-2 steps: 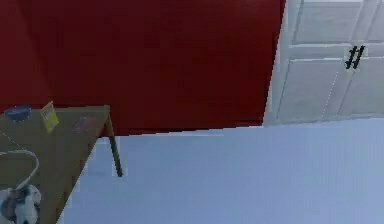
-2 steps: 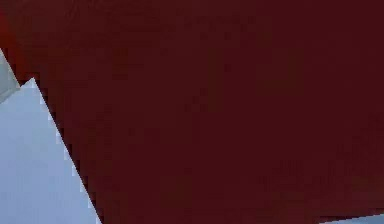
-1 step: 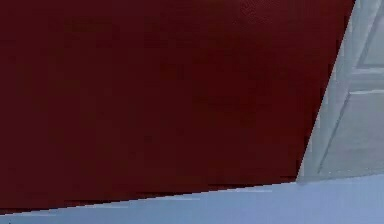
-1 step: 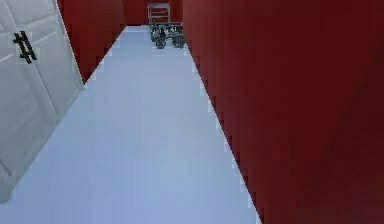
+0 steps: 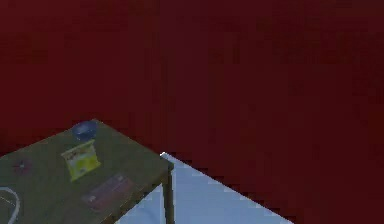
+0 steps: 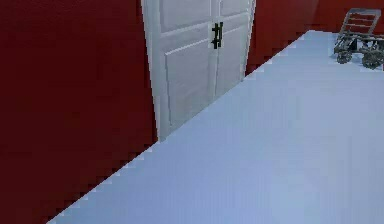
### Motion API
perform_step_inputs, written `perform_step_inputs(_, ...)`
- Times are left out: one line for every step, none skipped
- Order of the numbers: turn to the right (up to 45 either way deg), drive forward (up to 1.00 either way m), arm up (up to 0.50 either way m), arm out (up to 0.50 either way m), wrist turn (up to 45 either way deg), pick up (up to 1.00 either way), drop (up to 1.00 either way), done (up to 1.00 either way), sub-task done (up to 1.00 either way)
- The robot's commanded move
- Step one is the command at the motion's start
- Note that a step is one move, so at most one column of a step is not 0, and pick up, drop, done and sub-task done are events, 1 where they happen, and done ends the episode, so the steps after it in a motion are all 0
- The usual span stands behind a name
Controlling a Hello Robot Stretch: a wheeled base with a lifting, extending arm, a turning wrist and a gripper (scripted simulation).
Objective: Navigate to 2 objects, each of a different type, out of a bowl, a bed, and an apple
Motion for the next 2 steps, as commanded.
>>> perform_step_inputs(-30.0, 0.00, 0.00, 0.00, 0.0, 0.00, 0.00, 0.00, 0.00)
perform_step_inputs(0.0, 0.00, 0.00, 0.00, 0.0, 0.00, 0.00, 1.00, 0.00)
